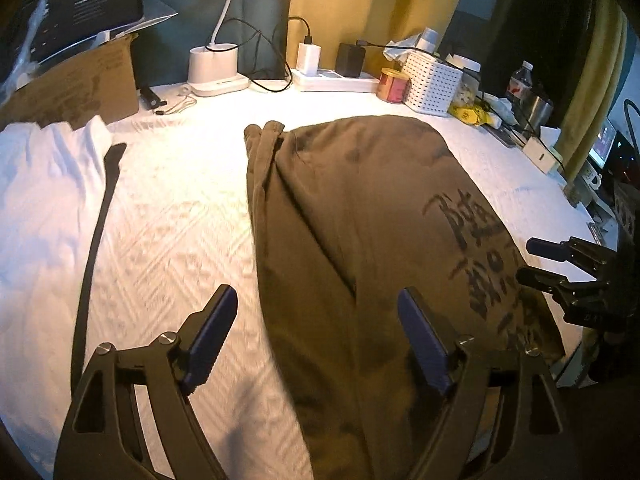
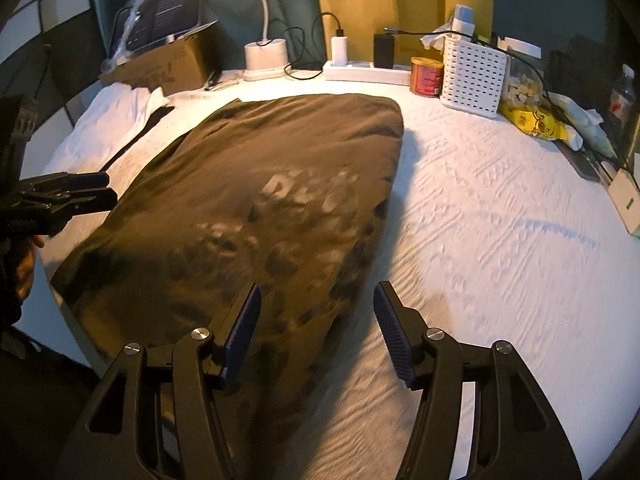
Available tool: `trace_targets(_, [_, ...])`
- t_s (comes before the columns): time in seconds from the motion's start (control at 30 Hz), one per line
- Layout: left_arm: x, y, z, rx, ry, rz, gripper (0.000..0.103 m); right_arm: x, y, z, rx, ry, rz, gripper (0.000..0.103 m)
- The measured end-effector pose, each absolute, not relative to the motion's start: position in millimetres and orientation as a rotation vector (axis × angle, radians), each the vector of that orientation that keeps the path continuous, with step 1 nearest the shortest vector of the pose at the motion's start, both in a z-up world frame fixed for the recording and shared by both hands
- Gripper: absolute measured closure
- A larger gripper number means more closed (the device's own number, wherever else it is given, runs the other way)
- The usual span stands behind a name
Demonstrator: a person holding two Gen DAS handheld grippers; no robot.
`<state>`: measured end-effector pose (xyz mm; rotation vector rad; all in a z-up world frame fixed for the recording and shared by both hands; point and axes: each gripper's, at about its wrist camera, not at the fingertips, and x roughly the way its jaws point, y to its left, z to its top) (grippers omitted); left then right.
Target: Fold small clothes
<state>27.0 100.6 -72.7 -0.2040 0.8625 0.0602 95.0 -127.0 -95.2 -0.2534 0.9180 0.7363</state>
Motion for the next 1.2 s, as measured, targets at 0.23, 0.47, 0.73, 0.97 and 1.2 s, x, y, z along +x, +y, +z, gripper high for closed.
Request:
trace_targets(0.23, [60.5,107.9,-70.7,-0.200,0.866,0.044,0.021,126.3,-123.5,-95.7,-0.240,0.927,0.719,0.041])
trace_targets(0.47, [99.6,119.1,-75.0,-0.228,0.894,-0.041,0.021,156.5,-118.3,-99.9,-0.226,0.939,0.709,0.041])
trace_targets(0.73, [131.6,126.0,-82.8,-0.240,0.926,-0.092,0.021,182.8,-110.5,-106.3,-0.223,0.954,0.700,0.041])
trace_targets(0.97, [158.9,132.1,-88.3,-0.180,0.932,-0.067,0.021,199.2,-101.5,-113.1,-0.223,0.969,0.705,0.041])
trace_targets(1.2, [175.3,160.0,-91.6,-0.160,0.911,0.011,0.021,215.1,-90.9,-117.2,-0.231,0.970,0.716,0.041])
